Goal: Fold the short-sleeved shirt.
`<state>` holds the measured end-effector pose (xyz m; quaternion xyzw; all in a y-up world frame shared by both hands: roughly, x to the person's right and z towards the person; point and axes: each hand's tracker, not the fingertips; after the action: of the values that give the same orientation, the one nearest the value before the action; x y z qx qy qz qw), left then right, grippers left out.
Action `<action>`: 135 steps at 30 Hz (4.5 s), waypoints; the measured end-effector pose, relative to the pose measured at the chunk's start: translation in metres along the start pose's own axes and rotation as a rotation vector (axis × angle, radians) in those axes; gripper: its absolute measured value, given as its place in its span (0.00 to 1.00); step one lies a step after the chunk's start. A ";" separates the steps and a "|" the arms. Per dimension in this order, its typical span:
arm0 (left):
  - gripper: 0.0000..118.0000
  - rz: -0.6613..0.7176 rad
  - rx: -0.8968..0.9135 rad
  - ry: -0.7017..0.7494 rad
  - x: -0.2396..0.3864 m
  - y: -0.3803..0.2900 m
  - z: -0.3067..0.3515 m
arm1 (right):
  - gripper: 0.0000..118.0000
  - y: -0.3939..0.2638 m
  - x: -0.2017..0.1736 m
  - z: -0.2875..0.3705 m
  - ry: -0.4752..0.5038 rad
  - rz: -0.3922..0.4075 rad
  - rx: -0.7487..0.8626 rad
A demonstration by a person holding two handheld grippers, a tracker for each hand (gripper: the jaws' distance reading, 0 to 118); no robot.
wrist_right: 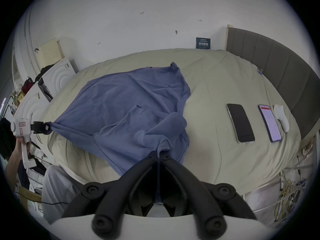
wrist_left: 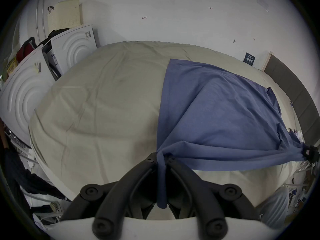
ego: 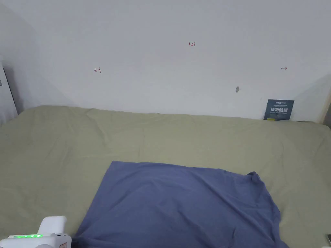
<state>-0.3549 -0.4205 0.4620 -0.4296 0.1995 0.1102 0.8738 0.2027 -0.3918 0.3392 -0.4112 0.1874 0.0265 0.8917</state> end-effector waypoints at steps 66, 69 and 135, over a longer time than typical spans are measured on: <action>0.04 0.033 -0.079 -0.096 -0.009 -0.030 -0.020 | 0.03 -0.046 0.010 -0.047 0.019 0.086 -0.208; 0.04 0.036 -0.075 -0.100 -0.010 -0.029 -0.017 | 0.03 -0.043 0.011 -0.033 0.032 0.049 -0.163; 0.95 0.118 -0.100 -0.081 0.014 0.112 -0.128 | 0.00 0.061 0.024 -0.095 -0.028 -0.079 -0.074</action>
<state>-0.4157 -0.4540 0.3062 -0.4556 0.1831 0.1885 0.8505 0.1828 -0.4243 0.2307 -0.4507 0.1576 0.0040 0.8787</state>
